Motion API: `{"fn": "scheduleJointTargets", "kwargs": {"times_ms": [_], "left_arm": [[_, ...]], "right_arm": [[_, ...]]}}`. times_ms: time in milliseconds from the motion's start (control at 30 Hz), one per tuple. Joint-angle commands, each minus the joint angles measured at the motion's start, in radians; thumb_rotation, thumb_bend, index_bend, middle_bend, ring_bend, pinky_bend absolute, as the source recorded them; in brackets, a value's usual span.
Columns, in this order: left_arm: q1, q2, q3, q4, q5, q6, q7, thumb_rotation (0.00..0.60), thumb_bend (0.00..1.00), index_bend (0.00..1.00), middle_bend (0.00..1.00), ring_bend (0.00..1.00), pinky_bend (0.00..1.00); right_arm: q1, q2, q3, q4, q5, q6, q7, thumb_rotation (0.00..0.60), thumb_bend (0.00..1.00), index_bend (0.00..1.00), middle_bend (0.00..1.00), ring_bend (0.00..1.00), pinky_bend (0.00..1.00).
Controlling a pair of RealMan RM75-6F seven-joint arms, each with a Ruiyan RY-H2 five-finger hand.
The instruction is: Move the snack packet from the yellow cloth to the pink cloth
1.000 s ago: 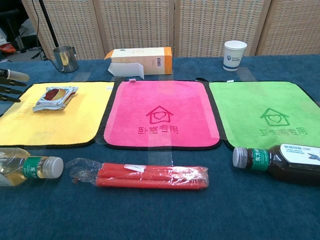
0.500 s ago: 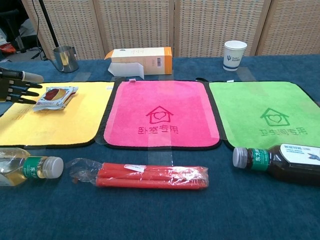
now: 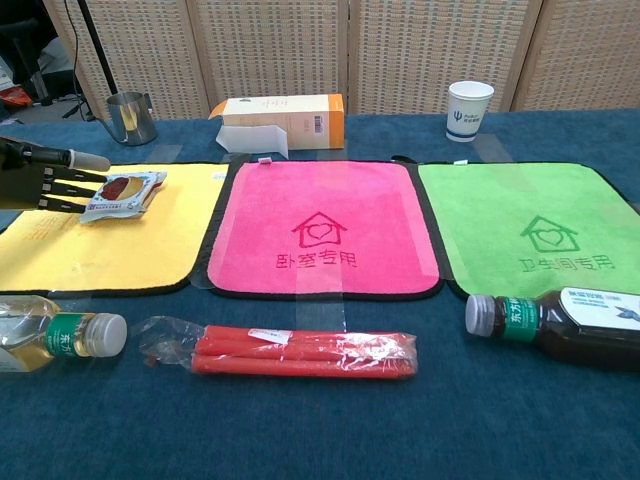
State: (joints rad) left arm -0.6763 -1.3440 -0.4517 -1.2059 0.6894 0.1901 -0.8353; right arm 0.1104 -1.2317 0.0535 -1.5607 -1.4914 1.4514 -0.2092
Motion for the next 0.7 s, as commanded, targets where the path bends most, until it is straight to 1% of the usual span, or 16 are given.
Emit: {"fn": "scheduleJointTargets", "kwargs": {"times_ms": [33,367,533,700], "left_arm": [[-0.007,-0.01,-0.006,-0.009,0.002,0.005,0.009,0.6,0.32,0.0,0.0,0.0,0.0],[-0.042,-0.038,-0.015,-0.054,0.008,0.042,0.048,0.6,0.32,0.0,0.0,0.0,0.0],[-0.062,-0.052,-0.005,-0.088,-0.002,0.064,0.068,0.6,0.32,0.0,0.0,0.0,0.0],[-0.087,-0.073,0.016,-0.095,-0.015,0.082,0.091,0.6,0.32,0.0,0.0,0.0,0.0]], "right_arm": [[0.0,0.001,0.0,-0.001,0.001,0.0,-0.001,0.6,0.26,0.1,0.0,0.0,0.0],[-0.001,0.003,0.0,-0.002,0.0,-0.001,0.004,0.6,0.26,0.1,0.0,0.0,0.0],[-0.001,0.005,0.001,-0.002,-0.001,0.001,0.007,0.6,0.26,0.1,0.0,0.0,0.0],[-0.002,0.007,0.0,-0.004,-0.003,0.004,0.009,0.6,0.26,0.1,0.0,0.0,0.0]]}}
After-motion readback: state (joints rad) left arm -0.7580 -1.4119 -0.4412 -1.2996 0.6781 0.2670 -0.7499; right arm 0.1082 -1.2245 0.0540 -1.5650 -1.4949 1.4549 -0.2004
